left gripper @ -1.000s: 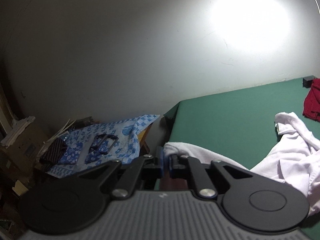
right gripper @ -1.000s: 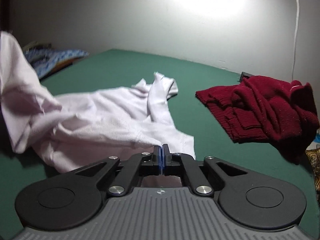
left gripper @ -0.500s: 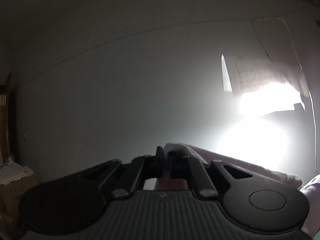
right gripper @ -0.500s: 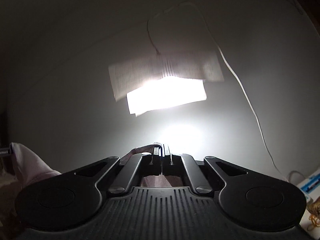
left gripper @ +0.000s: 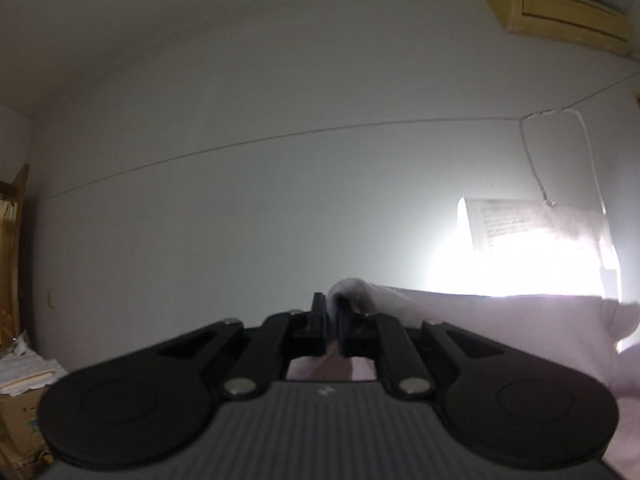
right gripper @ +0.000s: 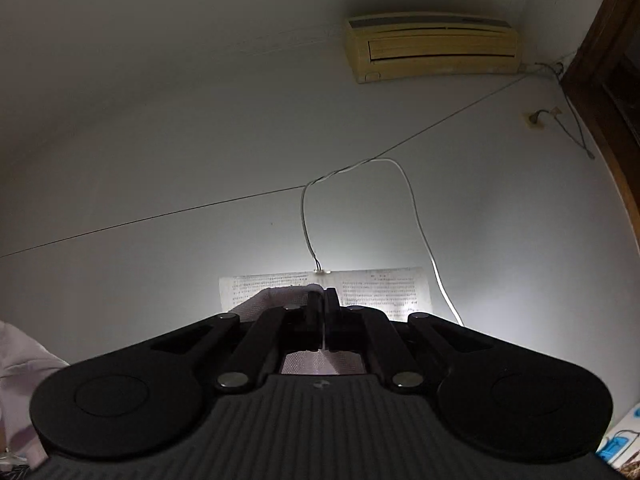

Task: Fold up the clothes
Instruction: 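Raise the T-shirt high with both grippers and shake it out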

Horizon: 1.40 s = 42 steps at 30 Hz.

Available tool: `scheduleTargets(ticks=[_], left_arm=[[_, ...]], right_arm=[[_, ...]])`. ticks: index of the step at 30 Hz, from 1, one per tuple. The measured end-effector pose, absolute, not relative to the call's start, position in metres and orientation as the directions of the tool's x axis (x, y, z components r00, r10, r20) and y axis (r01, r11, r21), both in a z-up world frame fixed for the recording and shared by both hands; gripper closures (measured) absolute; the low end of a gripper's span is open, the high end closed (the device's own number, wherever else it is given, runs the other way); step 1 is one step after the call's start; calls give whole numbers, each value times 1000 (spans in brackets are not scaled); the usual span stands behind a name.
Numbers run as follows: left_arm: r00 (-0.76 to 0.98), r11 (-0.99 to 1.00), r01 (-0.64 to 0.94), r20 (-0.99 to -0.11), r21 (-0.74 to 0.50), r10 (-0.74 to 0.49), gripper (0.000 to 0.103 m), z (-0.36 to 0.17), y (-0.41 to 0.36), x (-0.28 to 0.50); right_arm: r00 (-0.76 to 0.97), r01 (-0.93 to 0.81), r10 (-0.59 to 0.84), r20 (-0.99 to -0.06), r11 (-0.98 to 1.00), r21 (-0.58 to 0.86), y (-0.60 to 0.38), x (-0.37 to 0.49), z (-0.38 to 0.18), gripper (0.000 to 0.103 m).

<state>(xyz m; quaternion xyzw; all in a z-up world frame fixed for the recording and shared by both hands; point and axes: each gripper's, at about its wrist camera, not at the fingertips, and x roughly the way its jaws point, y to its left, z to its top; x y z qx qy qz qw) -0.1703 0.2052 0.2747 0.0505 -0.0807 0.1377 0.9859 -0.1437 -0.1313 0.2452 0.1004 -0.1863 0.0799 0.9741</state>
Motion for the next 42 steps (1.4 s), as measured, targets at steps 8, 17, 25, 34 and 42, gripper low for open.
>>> scheduleTargets(ticks=[8,17,25,34,42], left_arm=[[946,960,-273,198,58,257,94,276,213,-206],[939,961,-265,247,79,238,93,281,214,-248],[921,952,-293,294,89,256,93,301,211,-267],[959,950,-279,91,144,268,91,277,214,-246],[921,931,-304,-188,201,341,91,210,195,-107]], right_arm=[[910,-184,104,402,969,165,-118,-173,239,103],[868,-183,78,490,968,172,-119,-204,250,103],[865,-162,62,498,974,160,-121,-213,267,103],[934,-115,46,354,978,174,-136,-177,258,103],[987,-90,72,141,988,128,-128,-61,195,103]])
